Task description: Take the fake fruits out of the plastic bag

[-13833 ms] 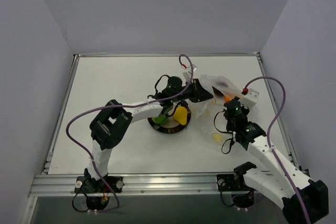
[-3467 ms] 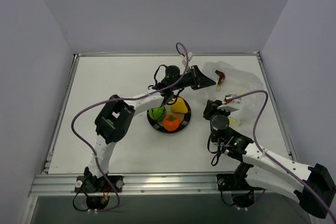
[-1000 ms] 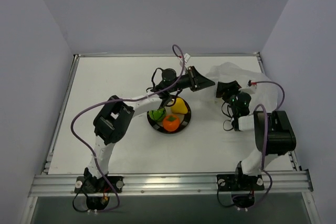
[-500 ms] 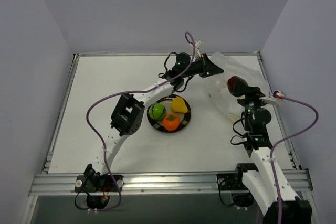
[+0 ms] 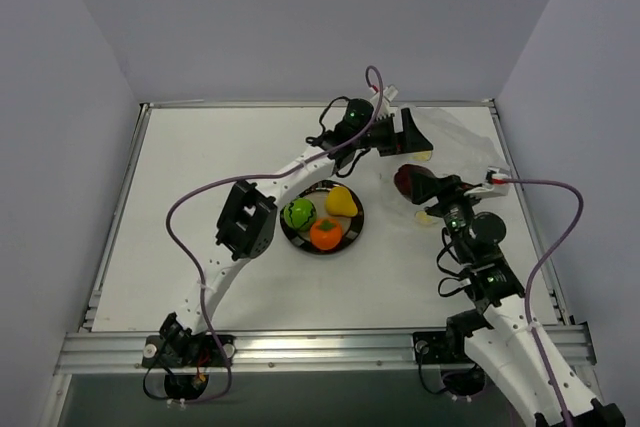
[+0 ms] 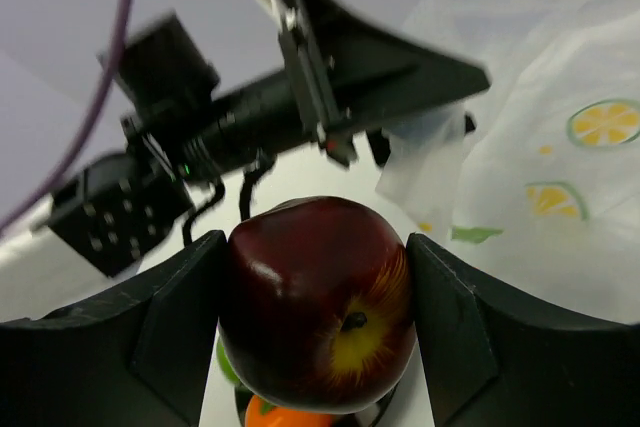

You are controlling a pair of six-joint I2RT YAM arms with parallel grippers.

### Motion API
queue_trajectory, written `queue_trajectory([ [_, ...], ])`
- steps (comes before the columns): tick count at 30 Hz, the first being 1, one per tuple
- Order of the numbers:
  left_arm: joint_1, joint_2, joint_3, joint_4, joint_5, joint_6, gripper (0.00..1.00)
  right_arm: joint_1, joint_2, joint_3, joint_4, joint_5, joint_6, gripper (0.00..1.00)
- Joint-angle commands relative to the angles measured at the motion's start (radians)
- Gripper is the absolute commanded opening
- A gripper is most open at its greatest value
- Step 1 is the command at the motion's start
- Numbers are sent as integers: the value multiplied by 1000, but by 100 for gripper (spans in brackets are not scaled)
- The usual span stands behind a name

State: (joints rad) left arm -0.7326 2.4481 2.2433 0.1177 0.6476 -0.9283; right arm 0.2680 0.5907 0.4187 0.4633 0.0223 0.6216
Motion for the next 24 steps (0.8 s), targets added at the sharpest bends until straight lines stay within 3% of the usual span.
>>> queue_trajectory([
  [1, 39, -210, 4, -59, 6, 110, 94, 134, 70, 34, 29, 42, -63, 27],
  [6, 70, -365, -30, -246, 46, 213, 94, 429, 220, 84, 104, 195, -155, 28],
  [9, 79, -539, -153, -348, -47, 339, 94, 534, 367, 155, 118, 269, -192, 28],
  [10, 79, -646, -201, -372, -171, 403, 94, 553, 407, 173, 132, 280, -200, 28],
  [14, 81, -950, -509, -389, -473, 476, 94, 583, 584, 252, 170, 338, -233, 28],
  [19, 87, -1350, -929, -395, -689, 491, 94, 585, 808, 414, 158, 387, -310, 28],
  [24, 87, -1632, -1166, -529, -839, 502, 94, 562, 987, 500, 184, 413, -312, 27],
])
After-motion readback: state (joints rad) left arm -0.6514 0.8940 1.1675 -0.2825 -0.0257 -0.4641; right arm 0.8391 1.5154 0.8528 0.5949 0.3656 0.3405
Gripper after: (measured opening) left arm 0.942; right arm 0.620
